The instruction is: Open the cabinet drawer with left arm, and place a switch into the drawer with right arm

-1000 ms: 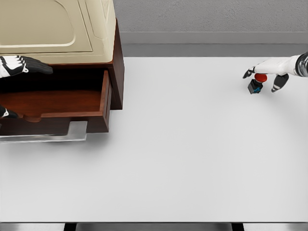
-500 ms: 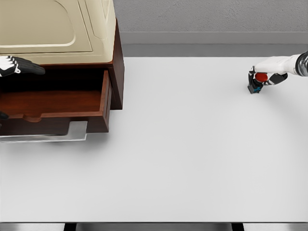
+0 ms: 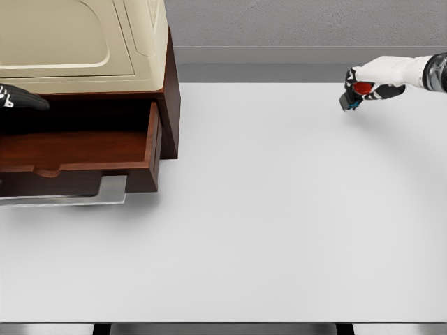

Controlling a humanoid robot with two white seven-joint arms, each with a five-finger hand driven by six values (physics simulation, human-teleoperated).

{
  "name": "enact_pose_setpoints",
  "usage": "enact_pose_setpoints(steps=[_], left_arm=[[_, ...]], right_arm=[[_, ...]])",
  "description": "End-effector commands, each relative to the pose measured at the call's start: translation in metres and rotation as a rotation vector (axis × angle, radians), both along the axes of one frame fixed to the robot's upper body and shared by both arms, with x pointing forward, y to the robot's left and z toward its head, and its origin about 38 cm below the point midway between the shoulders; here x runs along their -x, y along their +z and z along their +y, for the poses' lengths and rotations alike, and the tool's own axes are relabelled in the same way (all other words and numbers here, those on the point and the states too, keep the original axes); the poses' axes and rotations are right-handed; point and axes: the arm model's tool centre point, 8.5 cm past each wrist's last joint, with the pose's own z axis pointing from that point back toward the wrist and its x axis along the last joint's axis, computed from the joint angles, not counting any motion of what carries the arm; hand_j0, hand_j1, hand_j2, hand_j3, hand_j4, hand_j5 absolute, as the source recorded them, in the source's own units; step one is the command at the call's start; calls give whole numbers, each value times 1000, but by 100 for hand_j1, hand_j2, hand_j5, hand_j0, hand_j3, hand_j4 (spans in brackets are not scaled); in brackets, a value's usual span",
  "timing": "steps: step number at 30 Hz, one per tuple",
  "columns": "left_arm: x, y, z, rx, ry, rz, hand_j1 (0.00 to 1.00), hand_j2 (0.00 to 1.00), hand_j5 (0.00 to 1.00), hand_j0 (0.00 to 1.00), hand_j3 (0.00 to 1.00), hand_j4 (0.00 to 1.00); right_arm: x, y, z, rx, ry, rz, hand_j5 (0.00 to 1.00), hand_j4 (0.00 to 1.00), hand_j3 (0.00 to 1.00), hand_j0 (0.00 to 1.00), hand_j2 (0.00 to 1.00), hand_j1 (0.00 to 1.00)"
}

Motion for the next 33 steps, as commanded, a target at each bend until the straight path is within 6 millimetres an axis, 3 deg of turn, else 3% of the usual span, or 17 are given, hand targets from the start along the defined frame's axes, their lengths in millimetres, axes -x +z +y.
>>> enact_pose_setpoints(steps=[1,7,9,11,17,20,23,30,33], left_arm=[[1,3,2,3,11,4,100,100,100,100,100,100],[2,5,3,-3,14,4,100,100,100,100,100,100],[2,5,3,-3,14,4,100,100,100,100,100,100],[2,5,3,-3,14,4,100,100,100,100,100,100],[2,4,3,-1,13,4,100,100,100,100,100,100],[2,4,3,-1,13,4,100,100,100,100,100,100],[2,4,3,-3,13,5,100,100,100,100,100,100],[2,4,3,-4,13,6,100,100,100,100,100,100],[2,3,3,-4,13,8,100,100,100,100,100,100]], right_arm=[[4,22,30,-15,92,-67,41,41,41,41,41,41],[24,52,95,-30,301,-162,42,42,42,42,42,42],[38,49,134,2,422,-158,41,41,41,41,41,41],[56,64,160,9,521,-209,42,42,42,42,42,42],[86,93,197,-61,675,-246,42,42,42,42,42,42],[113,92,224,-33,797,-253,42,42,42,42,42,42],[128,95,261,-10,902,-259,43,43,43,43,43,43],[143,111,311,-27,1021,-274,44,44,44,44,44,44],[132,120,328,-38,1009,-277,44,44,44,44,44,44]])
